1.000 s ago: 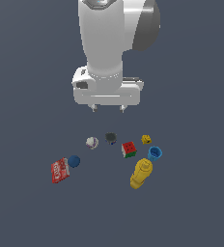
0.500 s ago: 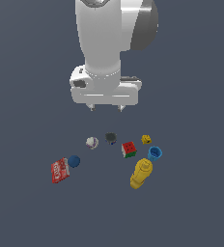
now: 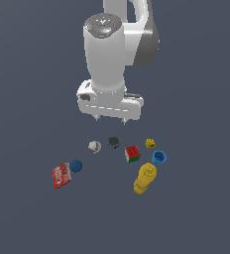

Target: Pick up a designated object from a clutter of objects.

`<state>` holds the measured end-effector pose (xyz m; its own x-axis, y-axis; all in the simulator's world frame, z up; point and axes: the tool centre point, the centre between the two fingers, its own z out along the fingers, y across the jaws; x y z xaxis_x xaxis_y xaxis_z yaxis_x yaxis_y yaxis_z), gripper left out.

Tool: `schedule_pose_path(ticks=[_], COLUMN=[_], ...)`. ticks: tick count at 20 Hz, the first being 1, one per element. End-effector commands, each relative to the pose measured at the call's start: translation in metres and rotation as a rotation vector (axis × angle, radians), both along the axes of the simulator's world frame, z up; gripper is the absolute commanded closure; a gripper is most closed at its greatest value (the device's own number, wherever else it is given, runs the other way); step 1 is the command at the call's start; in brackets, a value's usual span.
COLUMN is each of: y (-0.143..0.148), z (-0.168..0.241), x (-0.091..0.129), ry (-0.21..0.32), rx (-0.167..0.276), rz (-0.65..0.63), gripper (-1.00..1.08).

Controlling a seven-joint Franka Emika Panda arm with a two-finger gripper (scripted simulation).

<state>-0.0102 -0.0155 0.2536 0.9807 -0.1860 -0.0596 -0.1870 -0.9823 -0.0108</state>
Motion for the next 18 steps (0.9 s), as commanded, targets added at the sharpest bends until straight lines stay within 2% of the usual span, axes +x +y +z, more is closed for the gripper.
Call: schedule_pose_path(ticks=[1,9,18], y=[0.001,0.006,0.01], z=[-0.016,-0.08,-0.146], x=[-0.001,-0.009,-0.031], ry=[-0.003,-0.016,-0.032], rx=[-0.002,-0.011,-0.026], rz=[-0.048,-0.251,-0.48], gripper=[-0.92,-0.92,-0.92])
